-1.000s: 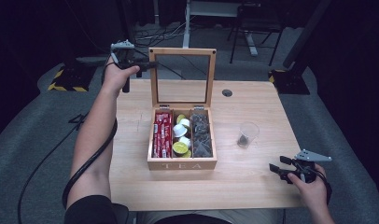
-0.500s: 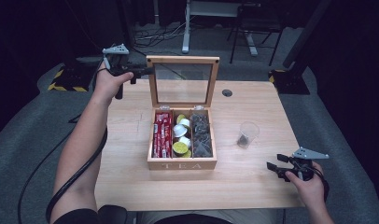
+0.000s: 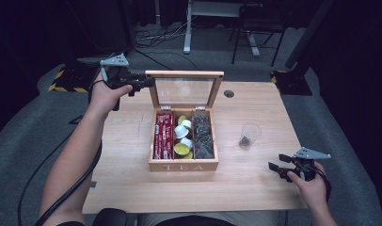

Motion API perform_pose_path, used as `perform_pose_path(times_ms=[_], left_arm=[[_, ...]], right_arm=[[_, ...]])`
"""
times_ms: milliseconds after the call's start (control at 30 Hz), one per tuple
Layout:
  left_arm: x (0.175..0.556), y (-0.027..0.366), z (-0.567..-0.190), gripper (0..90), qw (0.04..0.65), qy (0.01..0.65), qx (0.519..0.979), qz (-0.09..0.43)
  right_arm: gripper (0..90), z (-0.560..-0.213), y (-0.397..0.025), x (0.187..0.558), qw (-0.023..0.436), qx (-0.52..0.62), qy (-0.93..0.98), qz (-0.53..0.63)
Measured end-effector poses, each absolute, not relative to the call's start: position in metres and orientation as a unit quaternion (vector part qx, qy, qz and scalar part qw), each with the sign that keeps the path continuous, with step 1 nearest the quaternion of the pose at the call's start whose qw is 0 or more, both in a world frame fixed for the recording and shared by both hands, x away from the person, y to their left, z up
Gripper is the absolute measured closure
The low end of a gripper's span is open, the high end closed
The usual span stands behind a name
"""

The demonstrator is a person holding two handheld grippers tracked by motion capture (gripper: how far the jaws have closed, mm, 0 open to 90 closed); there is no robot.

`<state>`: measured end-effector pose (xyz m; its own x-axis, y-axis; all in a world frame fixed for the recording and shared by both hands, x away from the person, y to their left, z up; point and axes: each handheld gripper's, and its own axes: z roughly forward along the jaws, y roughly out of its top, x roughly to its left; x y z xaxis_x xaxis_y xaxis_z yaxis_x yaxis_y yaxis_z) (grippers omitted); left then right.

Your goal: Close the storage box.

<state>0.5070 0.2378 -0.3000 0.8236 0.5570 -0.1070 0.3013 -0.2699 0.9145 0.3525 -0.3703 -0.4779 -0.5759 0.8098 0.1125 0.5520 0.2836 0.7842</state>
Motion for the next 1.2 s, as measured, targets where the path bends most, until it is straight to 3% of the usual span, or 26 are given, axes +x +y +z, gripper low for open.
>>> perform_pose_path(times_ms=[700,900,1200], left_arm=[[0.449,0.229,-0.312,57.2,0.498,0.26,0.813,0.155],[0.438,0.232,-0.321,53.2,0.507,0.285,0.803,0.127],[0.422,0.232,-0.333,52.8,0.505,0.282,0.806,0.127]], right_arm=[[31.6,-0.48,-0.371,0.352,0.156,0.433,0.788,0.409],[31.5,-0.481,-0.37,0.351,0.153,0.435,0.788,0.407],[31.3,-0.481,-0.366,0.351,0.151,0.43,0.792,0.406]])
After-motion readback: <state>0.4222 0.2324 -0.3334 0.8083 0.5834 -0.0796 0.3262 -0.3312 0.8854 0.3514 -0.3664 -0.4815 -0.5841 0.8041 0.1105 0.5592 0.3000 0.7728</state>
